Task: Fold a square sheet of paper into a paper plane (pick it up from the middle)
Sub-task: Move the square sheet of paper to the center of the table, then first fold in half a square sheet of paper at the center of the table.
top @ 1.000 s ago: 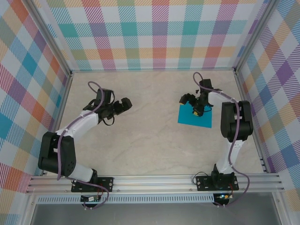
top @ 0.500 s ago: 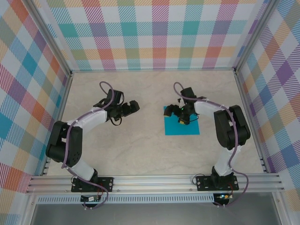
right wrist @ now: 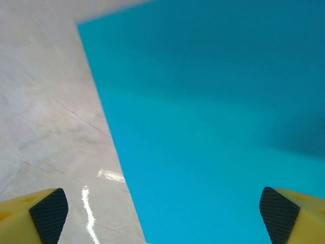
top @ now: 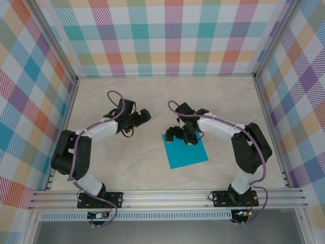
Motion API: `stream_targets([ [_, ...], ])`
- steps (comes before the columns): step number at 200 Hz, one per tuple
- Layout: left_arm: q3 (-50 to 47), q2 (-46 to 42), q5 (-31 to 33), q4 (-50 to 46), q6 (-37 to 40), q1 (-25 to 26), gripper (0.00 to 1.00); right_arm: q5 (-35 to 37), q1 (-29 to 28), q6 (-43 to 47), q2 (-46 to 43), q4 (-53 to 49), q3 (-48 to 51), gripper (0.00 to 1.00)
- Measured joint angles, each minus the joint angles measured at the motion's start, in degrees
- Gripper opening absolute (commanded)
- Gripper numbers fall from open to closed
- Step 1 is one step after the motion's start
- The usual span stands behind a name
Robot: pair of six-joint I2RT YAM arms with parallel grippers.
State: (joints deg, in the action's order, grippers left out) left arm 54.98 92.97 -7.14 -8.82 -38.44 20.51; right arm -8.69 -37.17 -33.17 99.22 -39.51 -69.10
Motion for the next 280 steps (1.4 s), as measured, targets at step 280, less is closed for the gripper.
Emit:
stream_targets([
  [280,-4.5,-3.7,3.2,0.0,-4.0,0.0,1.0,12.9,-2.3,8.2,12.7,-9.4,-4.2,0.92],
])
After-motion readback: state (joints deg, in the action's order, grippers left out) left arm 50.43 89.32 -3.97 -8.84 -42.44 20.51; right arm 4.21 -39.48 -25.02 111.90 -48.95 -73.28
